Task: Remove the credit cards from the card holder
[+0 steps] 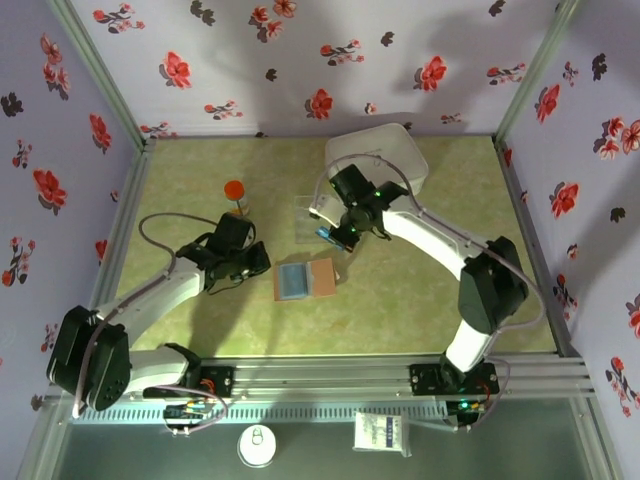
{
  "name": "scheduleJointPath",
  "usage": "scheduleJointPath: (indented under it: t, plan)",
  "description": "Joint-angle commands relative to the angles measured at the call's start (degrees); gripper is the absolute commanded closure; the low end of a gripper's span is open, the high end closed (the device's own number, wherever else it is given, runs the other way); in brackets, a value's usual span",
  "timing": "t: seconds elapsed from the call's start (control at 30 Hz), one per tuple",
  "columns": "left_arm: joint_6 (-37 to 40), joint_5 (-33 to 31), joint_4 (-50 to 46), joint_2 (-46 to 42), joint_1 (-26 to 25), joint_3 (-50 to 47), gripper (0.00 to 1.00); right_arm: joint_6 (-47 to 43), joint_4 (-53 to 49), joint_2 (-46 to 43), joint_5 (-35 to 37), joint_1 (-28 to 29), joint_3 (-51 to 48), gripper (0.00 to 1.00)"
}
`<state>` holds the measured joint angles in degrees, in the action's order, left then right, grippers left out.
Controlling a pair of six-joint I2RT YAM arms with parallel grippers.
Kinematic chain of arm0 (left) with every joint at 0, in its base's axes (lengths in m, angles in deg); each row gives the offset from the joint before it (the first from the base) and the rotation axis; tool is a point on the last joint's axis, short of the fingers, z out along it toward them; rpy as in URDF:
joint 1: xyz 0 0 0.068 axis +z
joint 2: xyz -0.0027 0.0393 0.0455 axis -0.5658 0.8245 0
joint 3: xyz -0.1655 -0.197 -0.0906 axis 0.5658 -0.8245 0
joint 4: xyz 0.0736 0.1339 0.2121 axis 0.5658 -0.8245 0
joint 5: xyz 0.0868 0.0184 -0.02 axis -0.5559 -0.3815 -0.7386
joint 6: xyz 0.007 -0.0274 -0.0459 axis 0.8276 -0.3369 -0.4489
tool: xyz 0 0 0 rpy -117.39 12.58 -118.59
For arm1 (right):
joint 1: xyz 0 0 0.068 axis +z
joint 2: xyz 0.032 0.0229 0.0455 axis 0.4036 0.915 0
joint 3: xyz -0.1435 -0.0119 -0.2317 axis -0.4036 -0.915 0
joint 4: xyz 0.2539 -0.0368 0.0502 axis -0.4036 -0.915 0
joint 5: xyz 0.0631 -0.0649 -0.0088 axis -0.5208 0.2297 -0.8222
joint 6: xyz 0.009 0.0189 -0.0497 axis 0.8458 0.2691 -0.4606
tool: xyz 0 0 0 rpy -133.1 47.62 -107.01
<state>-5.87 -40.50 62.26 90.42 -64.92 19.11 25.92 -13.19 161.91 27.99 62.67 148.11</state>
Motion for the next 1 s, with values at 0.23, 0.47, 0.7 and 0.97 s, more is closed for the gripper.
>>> scheduleJointPath:
  t: [0.23,0.47,0.7,0.97]
  plan:
    - [-0.3,1.0,-3.2,-5.4,2.7,-2.9,0.94,-21.9,-19.5,17.6,1.0,-1.2,24.5,1.00]
    - [0.2,1.4,-4.2,-5.4,3.2,-2.4,0.94,-25.0,-26.2,28.2,-0.4,-2.5,40.4,1.00]
    - [0.5,1.6,-4.4,-4.2,3.5,-1.7,0.94,-27.3,-32.9,37.3,-3.4,-3.9,54.2,1.00]
    - [0.0,1.8,-3.4,-4.2,3.7,-2.8,0.94,-27.4,-34.8,39.8,-7.7,-4.2,54.7,1.00]
